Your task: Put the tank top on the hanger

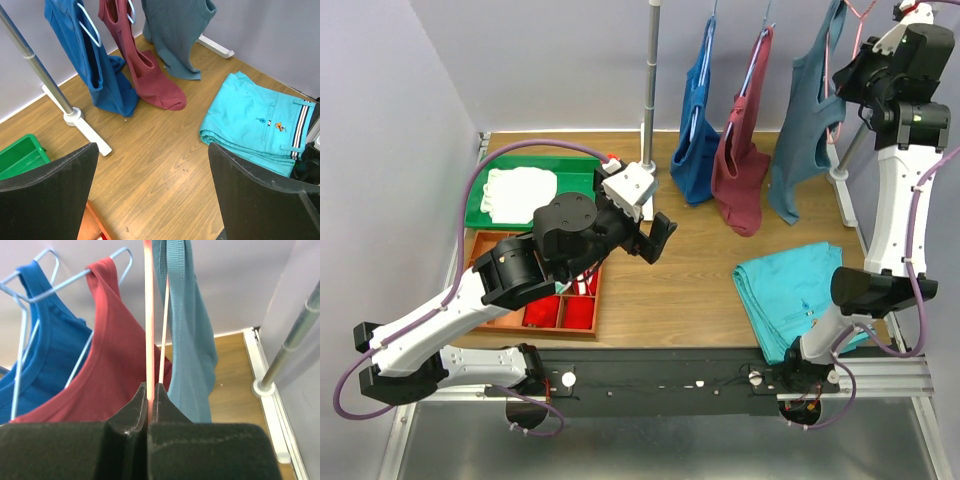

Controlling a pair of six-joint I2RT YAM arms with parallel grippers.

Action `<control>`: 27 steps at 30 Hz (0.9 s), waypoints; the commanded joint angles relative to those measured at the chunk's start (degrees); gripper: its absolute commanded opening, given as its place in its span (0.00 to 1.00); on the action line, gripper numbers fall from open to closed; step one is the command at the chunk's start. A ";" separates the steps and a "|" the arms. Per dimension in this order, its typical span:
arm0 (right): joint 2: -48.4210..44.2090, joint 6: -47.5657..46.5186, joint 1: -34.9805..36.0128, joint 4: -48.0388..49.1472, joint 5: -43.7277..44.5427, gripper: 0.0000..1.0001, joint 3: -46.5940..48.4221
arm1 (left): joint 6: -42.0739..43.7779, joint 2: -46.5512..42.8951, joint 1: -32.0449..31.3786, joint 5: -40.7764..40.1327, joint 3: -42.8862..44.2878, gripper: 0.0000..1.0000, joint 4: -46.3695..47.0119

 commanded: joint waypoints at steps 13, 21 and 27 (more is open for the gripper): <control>8.10 1.29 -0.47 2.73 0.97 0.01 7.04 | 0.21 0.12 -0.05 -0.73 0.21 0.99 0.27; 7.22 2.43 -0.47 5.01 0.79 0.01 5.37 | 0.21 0.82 -0.05 -0.38 0.47 0.99 0.45; 8.01 3.75 -0.38 5.36 -0.79 0.01 3.53 | -0.06 1.18 -0.05 -0.02 0.21 0.99 0.53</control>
